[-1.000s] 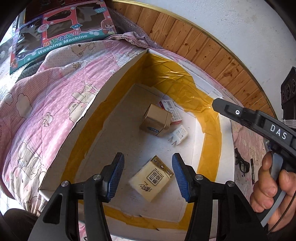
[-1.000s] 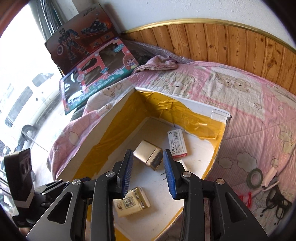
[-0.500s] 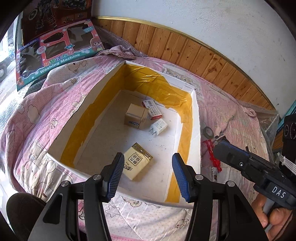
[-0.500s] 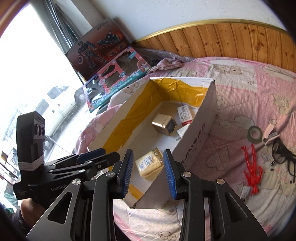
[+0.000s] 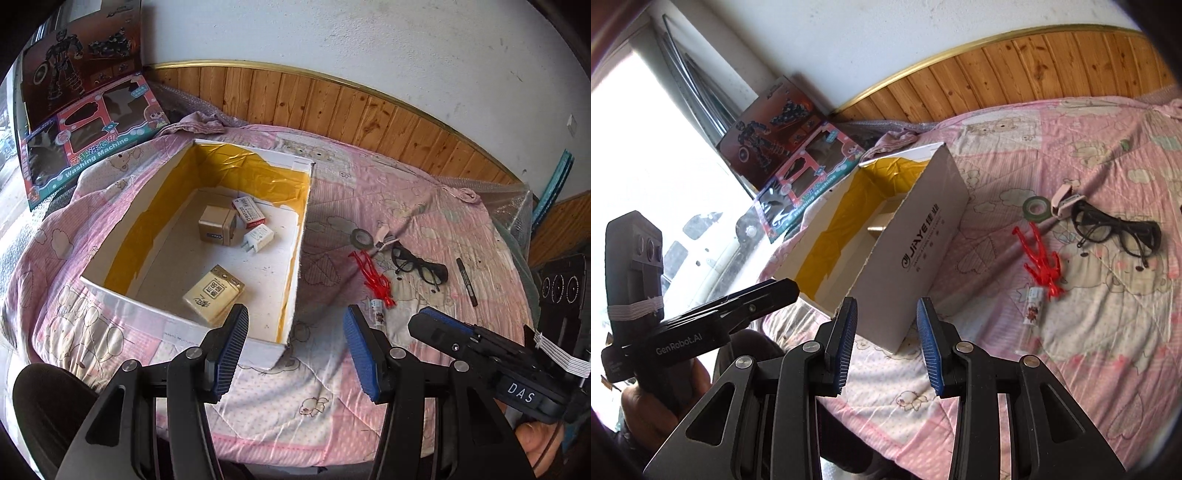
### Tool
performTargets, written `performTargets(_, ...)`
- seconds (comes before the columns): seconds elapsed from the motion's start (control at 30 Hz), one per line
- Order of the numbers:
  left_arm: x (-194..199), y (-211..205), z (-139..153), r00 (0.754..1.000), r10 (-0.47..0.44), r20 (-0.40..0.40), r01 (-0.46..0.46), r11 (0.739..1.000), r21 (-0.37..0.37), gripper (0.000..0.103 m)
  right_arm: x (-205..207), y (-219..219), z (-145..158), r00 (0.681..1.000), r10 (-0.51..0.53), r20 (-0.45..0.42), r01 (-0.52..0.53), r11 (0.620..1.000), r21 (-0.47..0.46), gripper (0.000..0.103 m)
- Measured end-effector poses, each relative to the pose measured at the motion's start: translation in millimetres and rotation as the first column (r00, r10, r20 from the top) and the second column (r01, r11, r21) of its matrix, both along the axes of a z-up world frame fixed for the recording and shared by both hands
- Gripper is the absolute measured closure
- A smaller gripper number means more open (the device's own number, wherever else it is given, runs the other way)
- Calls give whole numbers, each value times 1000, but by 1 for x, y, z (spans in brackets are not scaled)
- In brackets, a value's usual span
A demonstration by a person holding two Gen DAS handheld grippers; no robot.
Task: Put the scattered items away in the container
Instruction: 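Move both open tools back toward the red figure and clear vial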
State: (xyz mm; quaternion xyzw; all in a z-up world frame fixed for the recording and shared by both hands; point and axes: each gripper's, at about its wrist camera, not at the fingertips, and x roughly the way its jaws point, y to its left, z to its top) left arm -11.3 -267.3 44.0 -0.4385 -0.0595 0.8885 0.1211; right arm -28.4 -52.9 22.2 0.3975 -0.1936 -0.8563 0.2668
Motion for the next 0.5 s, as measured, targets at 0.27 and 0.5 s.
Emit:
performTargets(0.27, 27, 57, -12, 994, -110, 25, 110, 994, 7, 48, 20, 59, -28, 982, -165, 91, 161, 986, 44, 66)
performTargets(0.5, 22, 101, -37, 981, -175, 87, 173, 985, 27, 45, 24, 87, -46, 958, -245, 149, 232, 968, 98, 66)
